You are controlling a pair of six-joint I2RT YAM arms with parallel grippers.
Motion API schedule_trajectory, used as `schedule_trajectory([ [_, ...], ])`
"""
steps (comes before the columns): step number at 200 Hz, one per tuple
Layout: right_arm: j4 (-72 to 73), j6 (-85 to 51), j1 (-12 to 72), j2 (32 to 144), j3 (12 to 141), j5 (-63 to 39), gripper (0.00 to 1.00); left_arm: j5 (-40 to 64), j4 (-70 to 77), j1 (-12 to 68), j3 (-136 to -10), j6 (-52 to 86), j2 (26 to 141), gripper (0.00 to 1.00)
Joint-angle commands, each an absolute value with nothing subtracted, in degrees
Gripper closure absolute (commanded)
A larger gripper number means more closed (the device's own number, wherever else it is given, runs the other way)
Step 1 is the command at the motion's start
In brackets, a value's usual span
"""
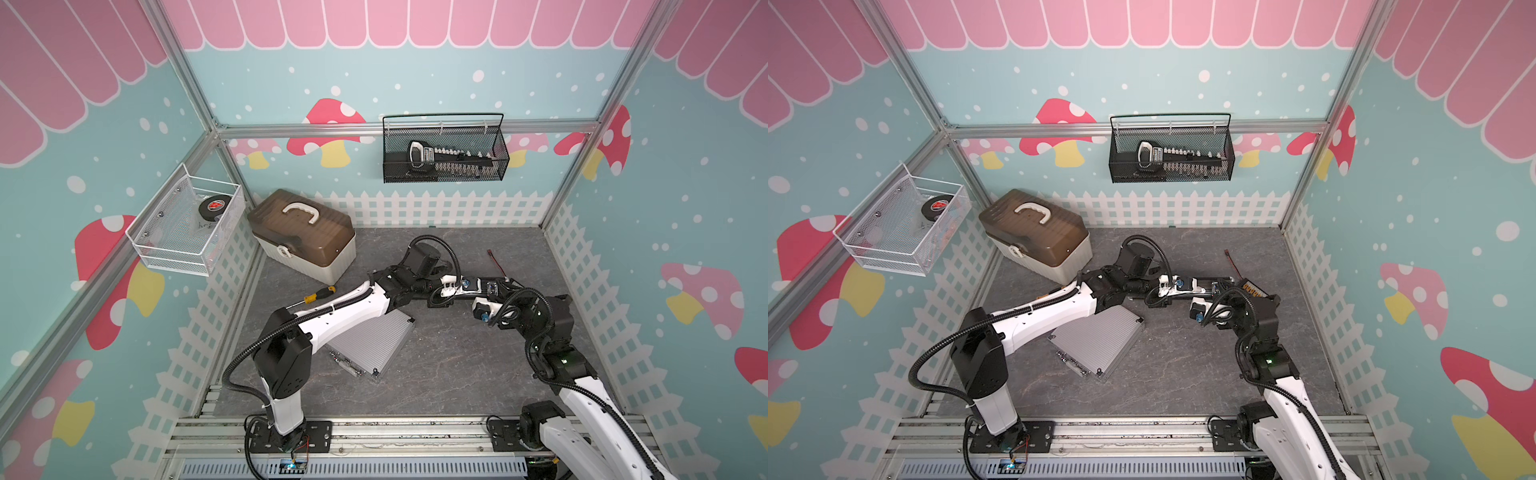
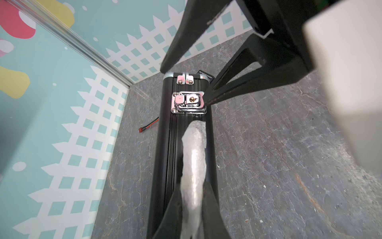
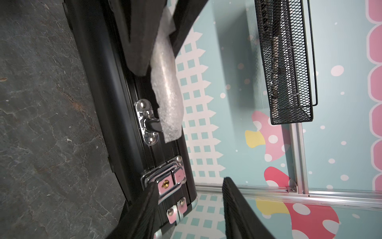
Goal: Open the poker set cases
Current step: Open the fastener on the poker set case.
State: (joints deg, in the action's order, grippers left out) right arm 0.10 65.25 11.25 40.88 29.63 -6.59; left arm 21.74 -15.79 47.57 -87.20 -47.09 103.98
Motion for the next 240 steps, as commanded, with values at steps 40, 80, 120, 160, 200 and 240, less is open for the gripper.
schedule_trajectory([
  [40, 0.3, 67.8, 11.1, 41.6, 28.3, -6.8, 0.50, 25.5, -14.0, 46.9, -90.4, -47.7, 103.4, 1.00],
  [80, 3.1, 68.7, 11.1, 42.4, 27.4, -4.7, 0.50, 26.0, -14.1, 46.8, -90.4, -47.6, 103.4, 1.00],
  [120, 5.1, 68.5, 11.1, 42.8, 27.3, -3.9, 0.50, 26.5, -14.4, 46.8, -90.3, -47.6, 103.3, 1.00],
  [160, 6.7, 69.4, 11.1, 43.0, 27.1, -2.9, 0.51, 28.1, -15.2, 46.8, -90.0, -47.8, 103.1, 1.00],
  [200, 9.5, 70.0, 11.1, 43.1, 26.7, -1.7, 0.52, 30.5, -17.1, 46.9, -90.0, -48.8, 102.9, 1.00],
  [240, 12.2, 68.9, 11.1, 42.7, 26.8, -0.7, 0.55, 30.8, -18.5, 47.3, -89.3, -49.9, 103.2, 1.00],
])
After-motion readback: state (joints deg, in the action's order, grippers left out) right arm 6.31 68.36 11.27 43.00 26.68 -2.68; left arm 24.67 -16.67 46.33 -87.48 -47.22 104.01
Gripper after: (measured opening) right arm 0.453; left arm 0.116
